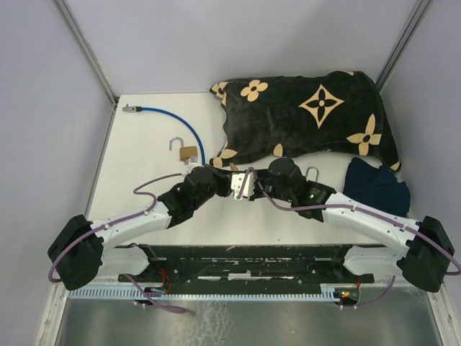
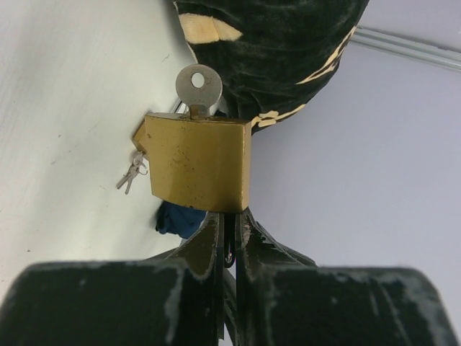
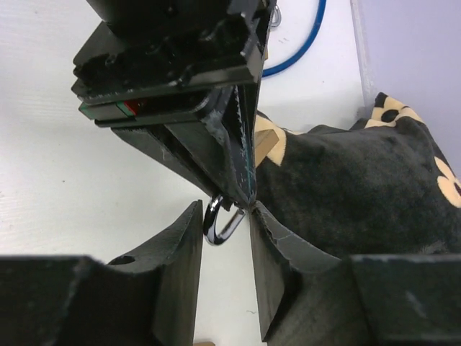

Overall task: Lock with the key
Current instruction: Lock the lock.

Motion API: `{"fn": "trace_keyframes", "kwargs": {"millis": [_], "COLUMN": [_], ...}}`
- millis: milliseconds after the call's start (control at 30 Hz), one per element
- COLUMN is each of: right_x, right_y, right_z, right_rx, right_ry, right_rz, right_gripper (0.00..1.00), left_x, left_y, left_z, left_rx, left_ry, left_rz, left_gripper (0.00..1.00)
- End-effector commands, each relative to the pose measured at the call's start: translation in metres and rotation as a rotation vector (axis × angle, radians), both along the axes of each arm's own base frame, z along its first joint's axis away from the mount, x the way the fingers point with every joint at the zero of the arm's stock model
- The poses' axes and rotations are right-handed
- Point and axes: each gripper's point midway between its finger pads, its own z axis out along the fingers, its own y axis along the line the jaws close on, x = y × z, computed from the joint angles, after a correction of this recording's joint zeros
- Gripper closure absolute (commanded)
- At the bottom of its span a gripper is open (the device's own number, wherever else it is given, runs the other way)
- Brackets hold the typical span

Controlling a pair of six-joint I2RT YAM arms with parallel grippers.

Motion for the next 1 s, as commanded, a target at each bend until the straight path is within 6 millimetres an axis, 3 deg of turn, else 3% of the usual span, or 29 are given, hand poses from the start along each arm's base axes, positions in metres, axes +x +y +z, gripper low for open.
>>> {"fn": "trace_keyframes", "kwargs": {"millis": [0,233,367,533,733,967], "right_x": [0.008,0.015,0.016,0.012,0.013,0.016], "right_y": [0.009,0.007,0.006,0.007,0.001,-0.003], "right_z": [0.004,0.0,-0.004,-0.003,0.005,0.004], "right_rx": [-0.006,-0.056,-0.073,-0.081,-0.029,0.015], "right_ry": [-0.103,-0.172,-0.176,-0.161,-0.091,0.012], "right_rz": [-0.03,-0.064,-0.061,-0.04,-0.061,-0.069], "right_gripper": [0.63,0.65,0.76,0.98,0.98,0.98], "left_x": [0.009,0.007,0.006,0.003,-0.001,-0.004], "left_y": [-0.007,-0.002,-0.003,-0.003,0.001,0.007], "left_z": [0.058,0.063,0.063,0.063,0.06,0.046], "left_rx": [-0.193,-0.235,-0.243,-0.274,-0.305,-0.318], "left_ry": [-0.061,-0.061,-0.062,-0.074,-0.08,-0.061], "left_rz": [0.037,0.054,0.045,0.034,0.034,0.046], "left_gripper": [0.97,0.97,0.97,0.97,0.74,0.61]}}
